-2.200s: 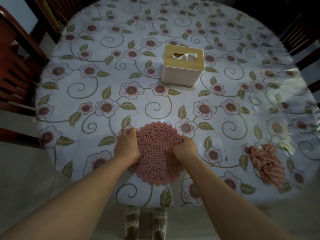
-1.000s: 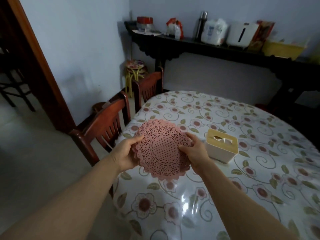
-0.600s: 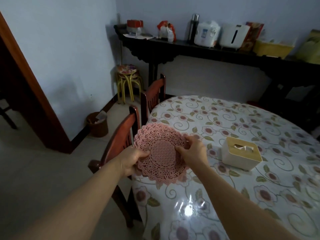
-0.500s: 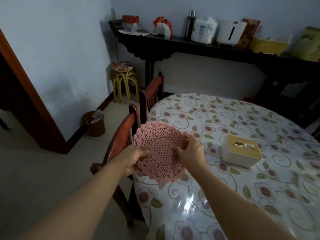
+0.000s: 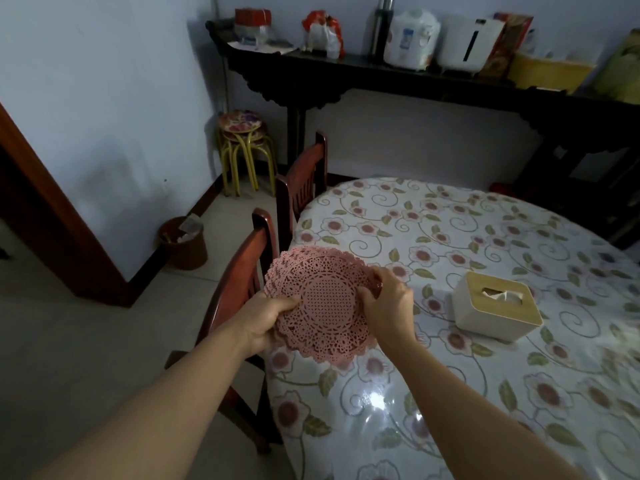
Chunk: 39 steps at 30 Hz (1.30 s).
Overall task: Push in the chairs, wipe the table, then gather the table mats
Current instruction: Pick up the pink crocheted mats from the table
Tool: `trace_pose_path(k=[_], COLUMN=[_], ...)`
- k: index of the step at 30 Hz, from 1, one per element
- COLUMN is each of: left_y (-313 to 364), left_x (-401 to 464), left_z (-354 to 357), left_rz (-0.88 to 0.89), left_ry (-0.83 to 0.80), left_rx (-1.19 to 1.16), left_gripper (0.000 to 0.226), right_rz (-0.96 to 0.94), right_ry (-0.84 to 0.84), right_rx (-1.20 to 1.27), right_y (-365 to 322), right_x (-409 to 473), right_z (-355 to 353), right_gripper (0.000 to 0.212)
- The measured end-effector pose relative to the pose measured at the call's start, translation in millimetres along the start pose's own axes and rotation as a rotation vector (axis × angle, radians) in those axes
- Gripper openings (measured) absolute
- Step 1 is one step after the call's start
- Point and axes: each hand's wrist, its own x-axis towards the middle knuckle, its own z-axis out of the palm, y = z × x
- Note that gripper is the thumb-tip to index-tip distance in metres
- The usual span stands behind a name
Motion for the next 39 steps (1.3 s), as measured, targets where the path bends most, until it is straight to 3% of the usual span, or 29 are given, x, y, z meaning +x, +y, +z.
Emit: trace_pose_path(k=[4,10,14,21,26,34,36,39], left_y=[7,8,1,-5,-9,-25,-26,-26], left_x=[14,33,44,77,102,135,138,142], left_z=[12,21,20,0,-17,-30,-30,-28], left_rz=[0.015,-0.070,-0.049,0.103,0.137,0.059,0.043,0.038], left_ry=[0.003,0.003,0.049,0.419,0.524,0.456,0.427,0.367], left_rx=[0.020,0.056,0.045,0.303,0.346,0.384,0.394,0.386], left_gripper=[0.023,0.022,0.019,0.029,0.035,0.030,0.029,0.028], right_rz=[-0.016,0.196,0.334,0.510,0.665,0.751,0.810,0.814], right_ry=[-0.004,-0.026,-0.024,0.047,0.101,-0.022,-0.105,-0.266], right_rx=[0.012,0.214,0.323,0.431,0.433,0.239,0.205,0.051], right_y=[7,30,54,99,136,157,155,145], right_x=[15,38,53,62,57,35,34,33], right_z=[1,-5,-6,8,30,67,68,60], right_gripper=[0.041,0.016,0.016,0.045,0.047,0.038,0.046,0.076])
